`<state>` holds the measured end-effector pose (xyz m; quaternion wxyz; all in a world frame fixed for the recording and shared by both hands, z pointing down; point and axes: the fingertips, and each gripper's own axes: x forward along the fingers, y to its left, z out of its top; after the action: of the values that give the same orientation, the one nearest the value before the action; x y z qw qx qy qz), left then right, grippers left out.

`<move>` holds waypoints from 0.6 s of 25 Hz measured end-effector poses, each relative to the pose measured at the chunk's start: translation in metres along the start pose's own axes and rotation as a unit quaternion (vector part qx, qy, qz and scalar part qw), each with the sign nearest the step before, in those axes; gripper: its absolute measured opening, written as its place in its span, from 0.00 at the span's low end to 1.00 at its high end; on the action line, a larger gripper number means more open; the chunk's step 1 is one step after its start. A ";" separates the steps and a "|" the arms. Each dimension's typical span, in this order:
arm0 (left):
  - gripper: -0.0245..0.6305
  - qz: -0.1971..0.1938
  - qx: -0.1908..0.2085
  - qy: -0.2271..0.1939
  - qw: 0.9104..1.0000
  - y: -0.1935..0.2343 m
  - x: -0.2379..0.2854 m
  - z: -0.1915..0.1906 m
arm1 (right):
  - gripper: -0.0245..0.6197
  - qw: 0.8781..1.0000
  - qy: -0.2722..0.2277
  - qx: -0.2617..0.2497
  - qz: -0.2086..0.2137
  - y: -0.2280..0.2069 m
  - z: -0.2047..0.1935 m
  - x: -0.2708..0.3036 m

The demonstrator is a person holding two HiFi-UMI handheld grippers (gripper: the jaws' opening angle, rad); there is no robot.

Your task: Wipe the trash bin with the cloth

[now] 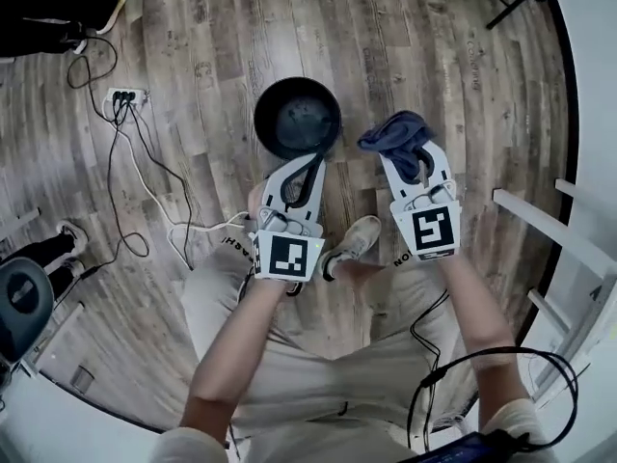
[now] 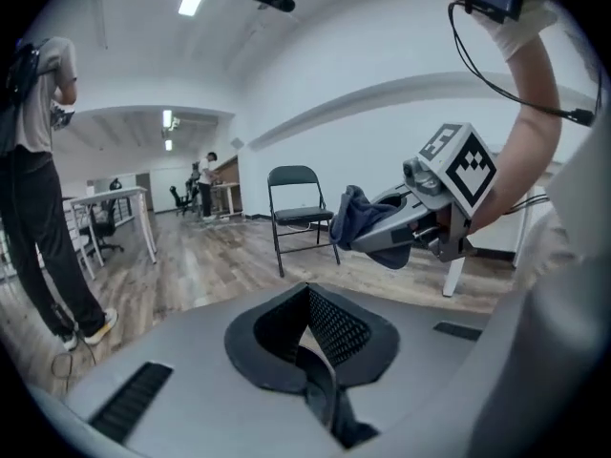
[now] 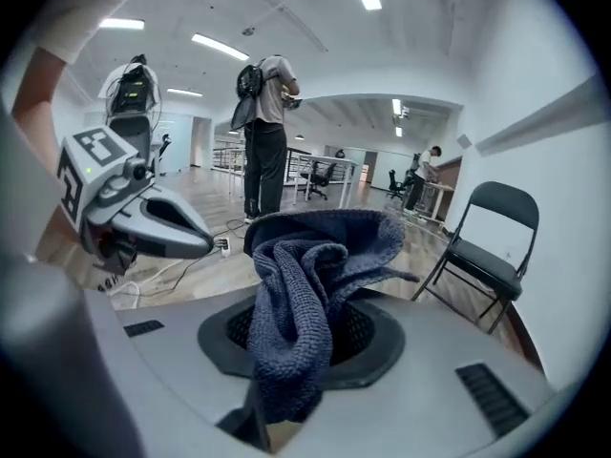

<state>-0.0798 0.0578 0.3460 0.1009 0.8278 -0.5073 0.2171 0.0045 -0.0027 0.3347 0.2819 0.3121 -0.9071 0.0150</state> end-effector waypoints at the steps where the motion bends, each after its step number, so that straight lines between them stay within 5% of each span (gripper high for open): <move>1: 0.05 -0.001 -0.015 0.005 1.000 -0.005 -0.015 0.008 | 0.21 1.000 0.003 0.023 -0.004 0.002 0.014 -0.015; 7: 0.05 0.024 -0.025 0.031 0.999 -0.009 -0.118 0.110 | 0.21 0.997 0.013 0.082 0.010 0.019 0.118 -0.109; 15: 0.05 0.030 -0.034 0.018 0.999 -0.023 -0.255 0.273 | 0.21 0.996 0.012 0.085 0.001 0.023 0.261 -0.253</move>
<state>-0.0892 0.1660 -0.0126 0.1320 0.8044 -0.5368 0.2176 0.0240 0.1040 -0.0127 0.2649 0.3335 -0.8996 0.0966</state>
